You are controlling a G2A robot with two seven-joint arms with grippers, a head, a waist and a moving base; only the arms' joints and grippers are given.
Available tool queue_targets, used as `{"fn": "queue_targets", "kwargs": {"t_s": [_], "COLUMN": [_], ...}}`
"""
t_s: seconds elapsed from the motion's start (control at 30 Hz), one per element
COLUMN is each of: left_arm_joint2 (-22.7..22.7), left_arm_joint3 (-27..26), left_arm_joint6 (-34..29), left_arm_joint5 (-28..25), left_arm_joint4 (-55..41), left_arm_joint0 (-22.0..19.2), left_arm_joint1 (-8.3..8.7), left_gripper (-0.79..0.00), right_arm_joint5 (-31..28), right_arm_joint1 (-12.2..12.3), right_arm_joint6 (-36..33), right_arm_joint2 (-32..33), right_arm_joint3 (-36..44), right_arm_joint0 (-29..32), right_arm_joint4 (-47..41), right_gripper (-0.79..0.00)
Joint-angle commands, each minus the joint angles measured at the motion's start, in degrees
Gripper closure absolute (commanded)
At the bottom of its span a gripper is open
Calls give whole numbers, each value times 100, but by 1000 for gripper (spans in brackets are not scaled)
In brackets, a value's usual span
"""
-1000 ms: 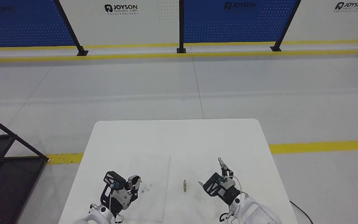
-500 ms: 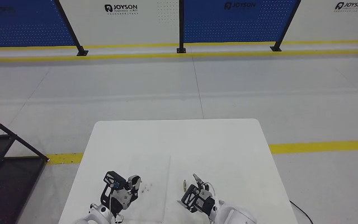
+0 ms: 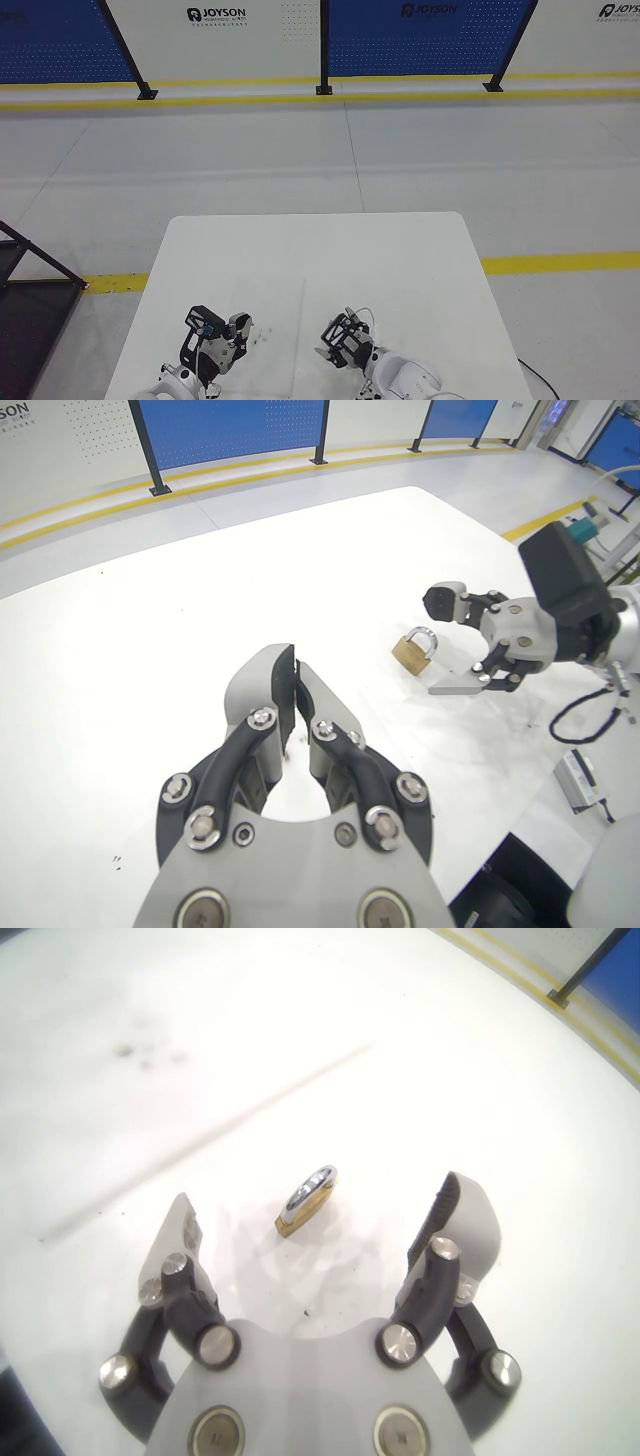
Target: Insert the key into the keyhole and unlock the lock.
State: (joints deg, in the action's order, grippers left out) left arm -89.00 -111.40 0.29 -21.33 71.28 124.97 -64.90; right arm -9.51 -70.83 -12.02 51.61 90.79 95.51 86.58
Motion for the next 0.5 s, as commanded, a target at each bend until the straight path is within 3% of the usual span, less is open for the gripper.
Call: {"fn": "queue_targets", "kwargs": {"t_s": [0.0, 0.03, 0.07, 0.1, 0.27, 0.47], "left_arm_joint2": [0, 0, 0, 0, 0, 0], "left_arm_joint3": [0, 0, 0, 0, 0, 0], "left_arm_joint6": [0, 0, 0, 0, 0, 0], "left_arm_joint5": [0, 0, 0, 0, 0, 0], "left_arm_joint4": [0, 0, 0, 0, 0, 0], "left_arm_joint0": [0, 0, 0, 0, 0, 0], "left_arm_joint1": [0, 0, 0, 0, 0, 0], "left_gripper": [0, 0, 0, 0, 0, 0], "right_arm_joint5": [12, 28, 35, 42, 3, 148], "right_arm_joint1": [-11, -16, -19, -22, -26, -41], "right_arm_joint6": [13, 21, 30, 39, 54, -62], "right_arm_joint2": [-49, -66, -82, -95, -135, -167], "right_arm_joint3": [-62, -84, -106, -123, -185, -249], "right_arm_joint0": [-31, -44, -56, -65, -104, -144], "right_arm_joint4": [9, 8, 14, 16, 13, 26], "right_gripper": [-625, -573, -434, -382, -274, -212]}}
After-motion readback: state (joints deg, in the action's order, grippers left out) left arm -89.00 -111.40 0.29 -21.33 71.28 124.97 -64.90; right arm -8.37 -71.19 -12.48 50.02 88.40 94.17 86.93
